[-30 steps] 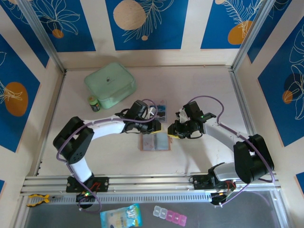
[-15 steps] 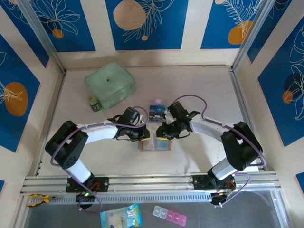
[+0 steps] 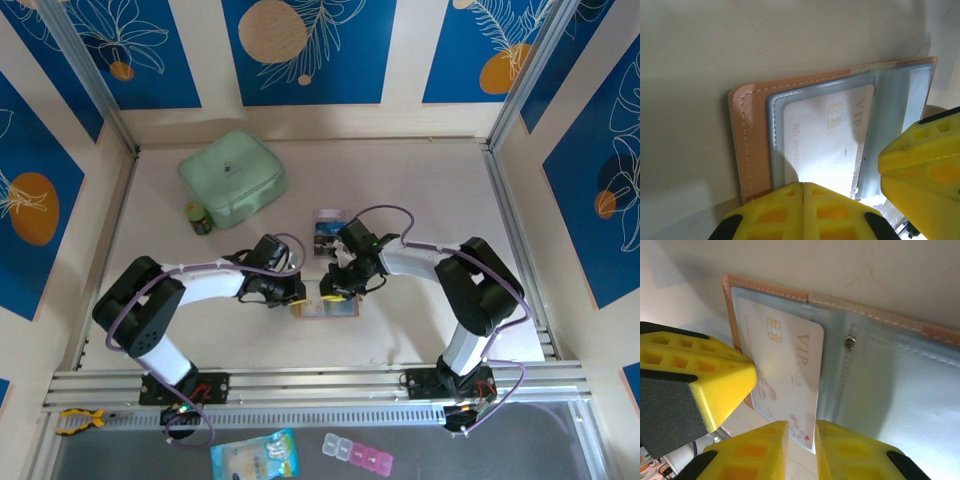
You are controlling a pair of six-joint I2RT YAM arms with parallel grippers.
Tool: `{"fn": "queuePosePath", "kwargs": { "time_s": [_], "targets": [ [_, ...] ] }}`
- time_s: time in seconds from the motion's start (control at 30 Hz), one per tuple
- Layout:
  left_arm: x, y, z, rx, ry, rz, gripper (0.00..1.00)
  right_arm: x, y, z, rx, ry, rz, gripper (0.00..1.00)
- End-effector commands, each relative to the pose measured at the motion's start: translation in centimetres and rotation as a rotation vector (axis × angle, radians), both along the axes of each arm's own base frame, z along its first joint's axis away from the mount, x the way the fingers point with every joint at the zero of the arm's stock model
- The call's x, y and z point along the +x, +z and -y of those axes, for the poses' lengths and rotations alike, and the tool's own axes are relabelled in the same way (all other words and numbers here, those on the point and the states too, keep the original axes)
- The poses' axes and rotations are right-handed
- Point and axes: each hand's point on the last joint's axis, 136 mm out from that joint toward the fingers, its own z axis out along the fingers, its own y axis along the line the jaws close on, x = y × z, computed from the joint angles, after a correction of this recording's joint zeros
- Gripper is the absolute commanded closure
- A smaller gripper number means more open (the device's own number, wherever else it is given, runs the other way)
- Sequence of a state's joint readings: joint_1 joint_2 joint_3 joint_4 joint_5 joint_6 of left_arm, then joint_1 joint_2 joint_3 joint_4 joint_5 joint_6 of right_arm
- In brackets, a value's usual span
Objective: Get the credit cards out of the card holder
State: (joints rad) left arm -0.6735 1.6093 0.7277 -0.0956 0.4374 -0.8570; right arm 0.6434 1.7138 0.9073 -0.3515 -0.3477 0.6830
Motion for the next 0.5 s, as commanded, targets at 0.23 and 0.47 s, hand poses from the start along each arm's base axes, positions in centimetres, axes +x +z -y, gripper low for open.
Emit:
{"fn": "queuePosePath", "kwargs": {
  "time_s": [0.23, 0.47],
  "targets": [
    [-0.3, -1.2, -1.3, 0.049, 0.013, -0.023, 0.97, -0.8, -2.5, 2.3, 0.017, -0.033, -0.055, 0.78],
    [0.0, -0.8, -1.1, 0.039, 0.021, -0.018, 0.97, -0.7, -1.9, 2.2, 0.038, -0.032, -0.049, 0.78]
  ]
}}
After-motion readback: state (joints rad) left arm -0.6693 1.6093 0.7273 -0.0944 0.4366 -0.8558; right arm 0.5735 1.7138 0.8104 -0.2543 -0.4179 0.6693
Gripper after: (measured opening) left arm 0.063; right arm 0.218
